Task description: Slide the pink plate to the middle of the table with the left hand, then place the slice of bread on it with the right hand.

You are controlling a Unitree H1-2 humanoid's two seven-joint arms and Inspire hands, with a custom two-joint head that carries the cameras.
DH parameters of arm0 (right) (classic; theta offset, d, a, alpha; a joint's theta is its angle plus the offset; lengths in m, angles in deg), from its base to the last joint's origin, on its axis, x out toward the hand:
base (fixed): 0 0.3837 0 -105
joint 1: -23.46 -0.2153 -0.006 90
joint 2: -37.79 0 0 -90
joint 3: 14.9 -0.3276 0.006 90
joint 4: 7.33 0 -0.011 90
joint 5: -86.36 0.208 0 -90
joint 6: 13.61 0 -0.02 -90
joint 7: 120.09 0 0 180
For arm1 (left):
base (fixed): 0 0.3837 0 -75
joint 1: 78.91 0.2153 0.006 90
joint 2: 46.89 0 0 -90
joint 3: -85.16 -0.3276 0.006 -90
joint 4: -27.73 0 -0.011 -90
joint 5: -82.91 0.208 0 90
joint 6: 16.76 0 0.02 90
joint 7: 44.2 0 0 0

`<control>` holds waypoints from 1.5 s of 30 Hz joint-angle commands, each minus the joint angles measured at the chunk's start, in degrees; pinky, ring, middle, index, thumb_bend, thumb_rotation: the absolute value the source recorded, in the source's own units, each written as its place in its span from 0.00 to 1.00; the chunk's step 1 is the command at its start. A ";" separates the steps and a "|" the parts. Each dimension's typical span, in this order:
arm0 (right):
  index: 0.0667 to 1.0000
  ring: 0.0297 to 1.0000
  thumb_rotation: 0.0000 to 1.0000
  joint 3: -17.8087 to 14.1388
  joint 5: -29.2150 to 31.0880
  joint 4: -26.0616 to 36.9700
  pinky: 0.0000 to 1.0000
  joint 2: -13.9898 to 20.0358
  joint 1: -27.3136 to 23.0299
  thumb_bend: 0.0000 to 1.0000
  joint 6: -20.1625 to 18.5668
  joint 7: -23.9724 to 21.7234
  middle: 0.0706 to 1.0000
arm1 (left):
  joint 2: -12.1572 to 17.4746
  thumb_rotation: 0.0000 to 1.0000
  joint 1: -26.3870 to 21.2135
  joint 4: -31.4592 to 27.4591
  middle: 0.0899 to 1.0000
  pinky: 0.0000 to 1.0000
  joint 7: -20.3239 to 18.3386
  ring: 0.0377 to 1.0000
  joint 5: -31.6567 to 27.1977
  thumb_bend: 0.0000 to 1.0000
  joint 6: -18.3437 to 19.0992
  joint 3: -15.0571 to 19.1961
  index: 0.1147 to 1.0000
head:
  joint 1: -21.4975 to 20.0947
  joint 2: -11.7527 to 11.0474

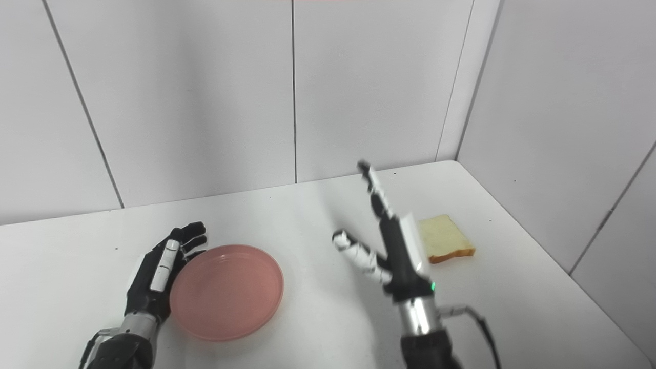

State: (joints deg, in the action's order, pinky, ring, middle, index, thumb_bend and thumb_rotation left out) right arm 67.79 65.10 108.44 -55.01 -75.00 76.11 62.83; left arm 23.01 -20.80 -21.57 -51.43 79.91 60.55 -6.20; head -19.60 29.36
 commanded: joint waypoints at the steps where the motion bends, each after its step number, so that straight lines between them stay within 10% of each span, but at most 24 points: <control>1: 0.97 0.97 1.00 -1.98 -0.72 2.46 0.93 3.26 -3.17 0.89 -3.93 -1.66 0.97 | -0.06 0.80 1.98 3.31 0.77 0.70 -0.04 0.79 -0.51 0.85 -0.37 0.32 0.61 | -0.06 -0.04; 15: 0.94 0.91 0.71 -4.33 2.71 -6.85 0.82 25.19 -13.39 1.00 -13.14 -15.88 0.94 | -0.64 0.80 1.41 4.84 0.77 0.72 0.09 0.79 -1.00 0.84 -0.93 0.72 0.61 | 0.71 -0.68; 26: 0.95 0.99 0.53 10.47 -5.71 -20.09 0.97 44.12 -17.14 1.00 -11.34 -33.20 0.97 | -0.01 0.83 1.26 5.06 0.78 0.74 0.68 0.80 -0.61 0.83 -0.56 1.47 0.65 | 1.00 -0.72; 38: 0.96 1.00 0.43 17.79 -10.14 -27.16 1.00 48.98 -23.64 1.00 -10.46 -43.92 1.00 | 0.15 0.81 1.31 5.33 0.78 0.75 0.17 0.80 -0.69 0.84 -0.62 1.30 0.64 | 1.18 -0.79; 45: 0.95 1.00 0.42 21.39 -17.78 -29.83 1.00 49.73 -25.96 1.00 -6.18 -42.82 0.98 | 0.22 0.80 1.39 4.63 0.76 0.73 0.04 0.78 -0.70 0.82 -0.49 1.18 0.62 | 1.45 -0.90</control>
State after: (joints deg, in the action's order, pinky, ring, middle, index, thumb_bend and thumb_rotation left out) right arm 89.57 49.23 78.53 -7.44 -97.85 67.50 18.14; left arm 22.96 -22.33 -19.14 -51.12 79.37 59.70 -4.84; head -18.19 28.39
